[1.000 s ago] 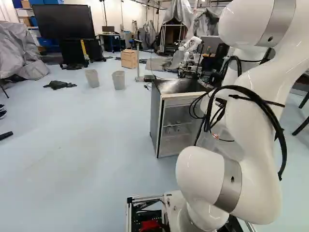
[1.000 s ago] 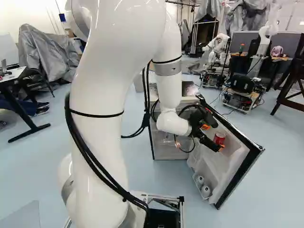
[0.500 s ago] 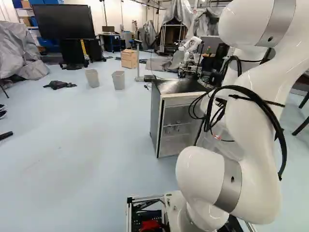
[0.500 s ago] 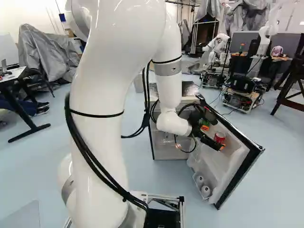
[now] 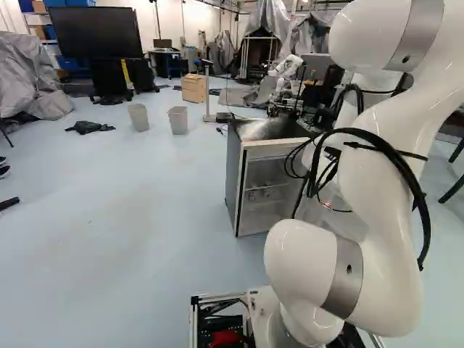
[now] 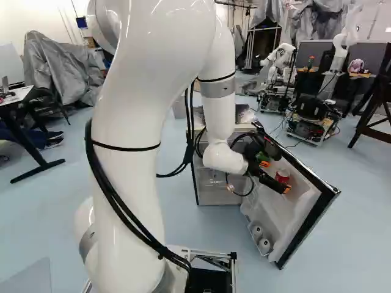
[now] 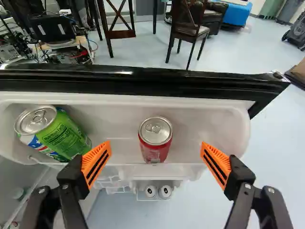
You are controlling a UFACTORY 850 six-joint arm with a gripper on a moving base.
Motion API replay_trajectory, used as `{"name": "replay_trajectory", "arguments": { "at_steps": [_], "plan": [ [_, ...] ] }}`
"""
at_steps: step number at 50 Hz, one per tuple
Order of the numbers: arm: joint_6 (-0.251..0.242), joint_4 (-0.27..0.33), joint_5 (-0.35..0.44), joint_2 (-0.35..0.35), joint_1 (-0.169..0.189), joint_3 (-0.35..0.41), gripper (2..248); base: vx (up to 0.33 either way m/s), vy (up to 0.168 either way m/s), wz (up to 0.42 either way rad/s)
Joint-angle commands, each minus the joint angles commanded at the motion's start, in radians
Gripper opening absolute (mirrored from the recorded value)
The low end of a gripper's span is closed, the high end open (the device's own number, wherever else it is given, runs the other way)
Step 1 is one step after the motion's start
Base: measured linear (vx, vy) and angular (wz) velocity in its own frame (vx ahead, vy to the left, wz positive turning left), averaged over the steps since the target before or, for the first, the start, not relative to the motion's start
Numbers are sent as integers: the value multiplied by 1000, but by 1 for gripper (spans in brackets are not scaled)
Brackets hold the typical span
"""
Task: Grab a drink from the fridge
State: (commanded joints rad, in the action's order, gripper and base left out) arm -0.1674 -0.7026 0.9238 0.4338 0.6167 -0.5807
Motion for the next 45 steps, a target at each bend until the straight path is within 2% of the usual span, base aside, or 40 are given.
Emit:
{"name": "replay_trajectory", "arguments": {
  "at_steps": [22, 39, 40, 45],
  "plan": [
    [0, 0, 0, 27, 26, -38, 247, 0, 0, 0],
    [0, 0, 0, 30, 29, -43, 247, 0, 0, 0],
    [0, 0, 0, 30, 29, -43, 237, 0, 0, 0],
    [0, 0, 0, 30, 29, -43, 237, 0, 0, 0]
  ]
}}
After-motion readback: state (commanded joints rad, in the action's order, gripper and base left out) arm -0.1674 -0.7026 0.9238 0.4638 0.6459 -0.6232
